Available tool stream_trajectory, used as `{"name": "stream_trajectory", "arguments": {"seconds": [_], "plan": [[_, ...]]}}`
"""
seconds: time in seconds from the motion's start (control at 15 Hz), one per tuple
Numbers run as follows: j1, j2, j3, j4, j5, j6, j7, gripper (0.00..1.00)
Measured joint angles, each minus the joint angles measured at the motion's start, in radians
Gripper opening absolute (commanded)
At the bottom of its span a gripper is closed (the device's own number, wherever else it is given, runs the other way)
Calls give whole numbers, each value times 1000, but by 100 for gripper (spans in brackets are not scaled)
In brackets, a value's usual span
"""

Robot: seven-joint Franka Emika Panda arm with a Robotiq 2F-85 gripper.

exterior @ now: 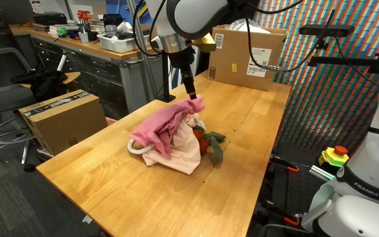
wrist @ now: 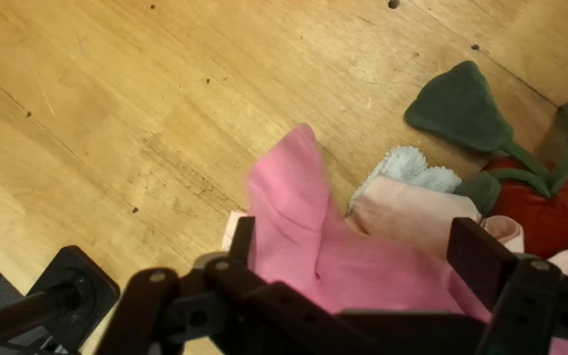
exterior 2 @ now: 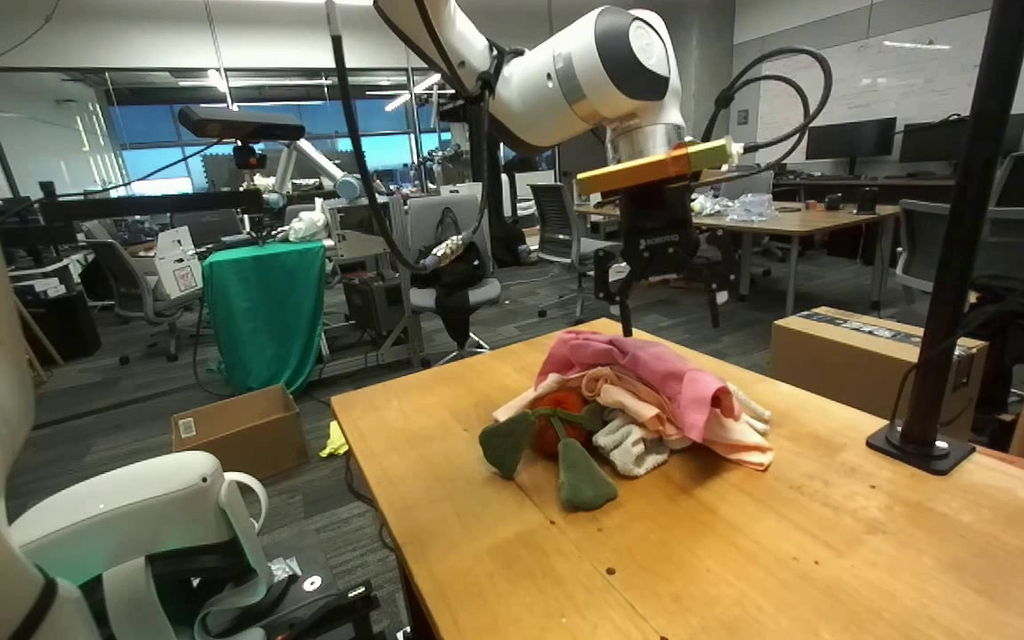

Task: Separate the clothes, rope and plush toy on the table

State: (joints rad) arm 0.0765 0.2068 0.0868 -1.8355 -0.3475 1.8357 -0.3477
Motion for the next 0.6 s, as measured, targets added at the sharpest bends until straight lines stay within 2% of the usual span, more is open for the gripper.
{"name": "stream_trajectory", "arguments": {"seconds": [0.27,0.6], "plan": [[-19,40,-7,22,-28,4,-138,100],[-49,79,-19,24,-64,75,-229,100]]}}
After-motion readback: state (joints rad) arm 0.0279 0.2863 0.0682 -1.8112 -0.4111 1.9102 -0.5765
